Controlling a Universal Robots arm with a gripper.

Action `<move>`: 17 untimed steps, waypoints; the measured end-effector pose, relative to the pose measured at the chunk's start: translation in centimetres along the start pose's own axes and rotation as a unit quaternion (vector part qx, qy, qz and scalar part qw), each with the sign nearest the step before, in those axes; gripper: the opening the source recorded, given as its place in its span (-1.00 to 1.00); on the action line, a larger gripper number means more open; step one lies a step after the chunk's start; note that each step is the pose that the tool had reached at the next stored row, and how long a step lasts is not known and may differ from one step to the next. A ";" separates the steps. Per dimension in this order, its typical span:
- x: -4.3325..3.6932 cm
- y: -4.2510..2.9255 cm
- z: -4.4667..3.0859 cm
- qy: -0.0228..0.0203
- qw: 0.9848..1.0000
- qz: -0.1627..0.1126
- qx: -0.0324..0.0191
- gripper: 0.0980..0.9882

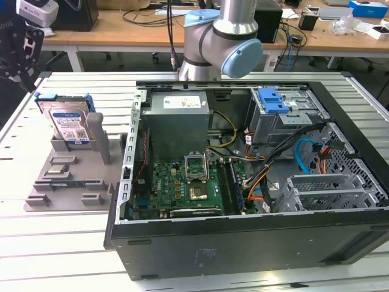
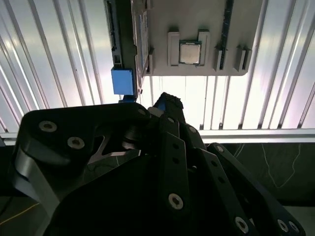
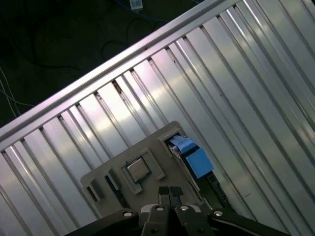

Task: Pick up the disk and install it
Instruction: 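Pick up the disk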

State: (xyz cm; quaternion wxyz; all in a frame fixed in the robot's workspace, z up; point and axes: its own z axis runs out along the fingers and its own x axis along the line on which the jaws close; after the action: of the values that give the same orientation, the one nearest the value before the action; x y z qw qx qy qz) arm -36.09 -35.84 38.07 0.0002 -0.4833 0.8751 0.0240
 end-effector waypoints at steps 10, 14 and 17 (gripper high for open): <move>0.00 0.00 0.00 0.002 0.999 -0.052 -0.001 -0.98; 0.00 0.00 0.00 0.003 0.998 -0.070 -0.002 -0.98; 0.00 0.00 0.00 0.003 0.997 -0.081 -0.002 -0.98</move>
State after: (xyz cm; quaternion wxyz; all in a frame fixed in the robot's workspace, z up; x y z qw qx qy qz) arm -36.09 -35.85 38.07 -0.0018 -0.5523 0.8333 0.0239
